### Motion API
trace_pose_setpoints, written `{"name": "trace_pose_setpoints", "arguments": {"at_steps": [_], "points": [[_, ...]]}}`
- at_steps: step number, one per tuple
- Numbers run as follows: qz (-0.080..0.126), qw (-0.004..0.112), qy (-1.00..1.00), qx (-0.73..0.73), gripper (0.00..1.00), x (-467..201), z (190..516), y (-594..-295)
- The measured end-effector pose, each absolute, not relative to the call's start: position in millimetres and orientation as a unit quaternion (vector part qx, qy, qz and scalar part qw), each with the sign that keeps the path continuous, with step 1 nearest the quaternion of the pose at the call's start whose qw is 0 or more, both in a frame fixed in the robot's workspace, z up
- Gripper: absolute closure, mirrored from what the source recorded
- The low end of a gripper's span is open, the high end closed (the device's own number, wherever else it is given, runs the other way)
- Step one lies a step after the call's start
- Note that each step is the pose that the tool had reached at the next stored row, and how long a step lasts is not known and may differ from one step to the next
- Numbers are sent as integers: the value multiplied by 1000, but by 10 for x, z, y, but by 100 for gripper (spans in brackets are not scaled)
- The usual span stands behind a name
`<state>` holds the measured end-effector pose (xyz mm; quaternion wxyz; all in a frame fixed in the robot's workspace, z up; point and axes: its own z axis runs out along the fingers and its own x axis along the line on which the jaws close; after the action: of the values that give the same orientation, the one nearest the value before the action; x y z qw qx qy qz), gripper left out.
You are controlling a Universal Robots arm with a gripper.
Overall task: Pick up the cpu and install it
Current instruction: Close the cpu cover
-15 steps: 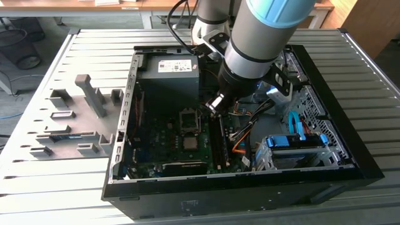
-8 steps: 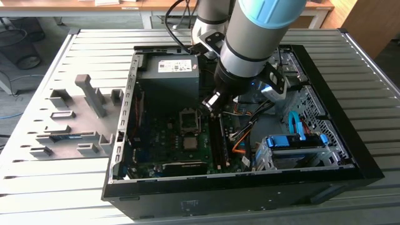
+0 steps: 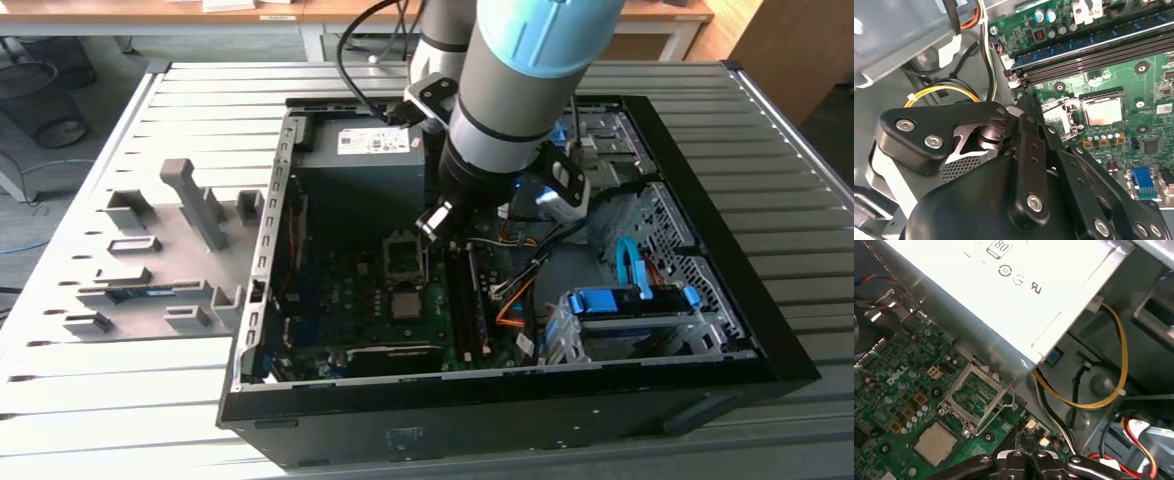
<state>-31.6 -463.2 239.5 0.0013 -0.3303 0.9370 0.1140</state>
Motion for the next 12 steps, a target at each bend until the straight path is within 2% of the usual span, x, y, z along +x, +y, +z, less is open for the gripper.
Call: {"name": "trace_pose_setpoints", "arguments": {"at_steps": [12], "points": [[114, 1, 937, -330, 90, -400, 2176, -4494]]}}
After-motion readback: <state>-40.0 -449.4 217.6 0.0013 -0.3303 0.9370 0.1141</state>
